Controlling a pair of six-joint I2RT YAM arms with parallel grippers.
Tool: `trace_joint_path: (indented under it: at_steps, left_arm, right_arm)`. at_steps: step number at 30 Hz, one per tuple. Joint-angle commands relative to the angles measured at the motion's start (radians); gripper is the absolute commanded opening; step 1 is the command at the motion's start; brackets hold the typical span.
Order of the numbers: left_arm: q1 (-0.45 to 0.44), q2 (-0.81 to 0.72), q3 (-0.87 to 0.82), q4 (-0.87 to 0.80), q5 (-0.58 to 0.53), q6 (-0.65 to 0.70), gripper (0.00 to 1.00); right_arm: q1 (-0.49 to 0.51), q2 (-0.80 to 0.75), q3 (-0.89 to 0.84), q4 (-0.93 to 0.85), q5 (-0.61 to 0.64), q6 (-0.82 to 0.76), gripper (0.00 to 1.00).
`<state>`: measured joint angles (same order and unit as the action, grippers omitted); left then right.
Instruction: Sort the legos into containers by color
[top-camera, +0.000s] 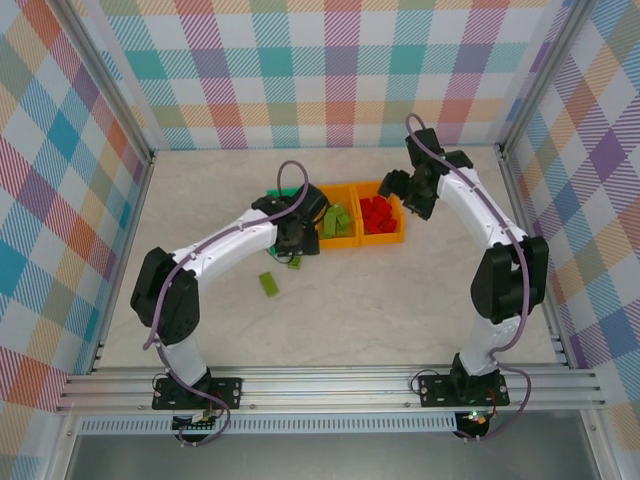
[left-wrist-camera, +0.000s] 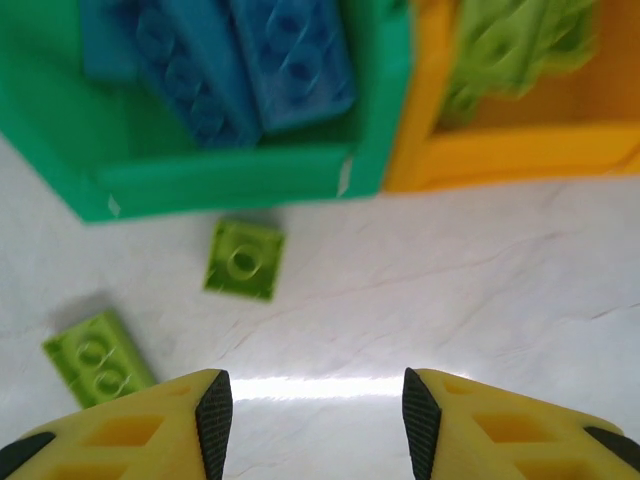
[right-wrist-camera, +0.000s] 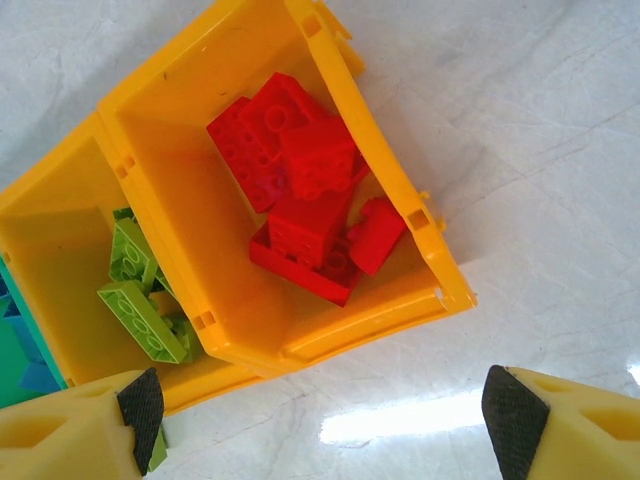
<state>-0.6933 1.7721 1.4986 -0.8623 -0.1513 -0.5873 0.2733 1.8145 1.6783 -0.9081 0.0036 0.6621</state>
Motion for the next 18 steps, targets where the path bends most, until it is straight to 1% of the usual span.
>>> trace_joint_path:
  at_steps: [1,3,5,7,10,12,14,18]
  left_arm:
    - [-0.011,0.048,0.03,-0.054,-0.021,-0.003,0.51]
    - [-0.01,0.053,0.03,-0.073,-0.03,-0.016,0.51]
    - [-0.009,0.04,0.012,-0.126,-0.067,-0.051,0.52]
    - [-0.005,-0.005,-0.064,-0.159,-0.092,-0.118,0.56]
    - [0.005,-0.077,-0.21,-0.125,-0.072,-0.219,0.57]
    - [0.011,-0.096,-0.261,-0.081,-0.043,-0.269,0.57]
    - [0.011,-0.086,-0.263,-0.061,-0.032,-0.299,0.57]
    - [0.011,-0.049,-0.241,-0.072,-0.031,-0.336,0.59]
  right_arm:
    - [-0.007,0.033,0.046,-0.009,-0.036,-0.051,0.85]
    - [-0.008,0.047,0.06,-0.019,-0.036,-0.06,0.85]
    - [-0.014,0.054,0.063,-0.017,-0.042,-0.069,0.85]
    - [-0.024,0.06,0.065,-0.012,-0.054,-0.071,0.85]
    - [-0.041,0.077,0.079,-0.008,-0.078,-0.074,0.85]
    - [-0.048,0.095,0.098,-0.012,-0.095,-0.076,0.85]
    - [-0.052,0.117,0.124,-0.025,-0.107,-0.081,0.85]
    - [-0.061,0.148,0.158,-0.046,-0.127,-0.094,0.85]
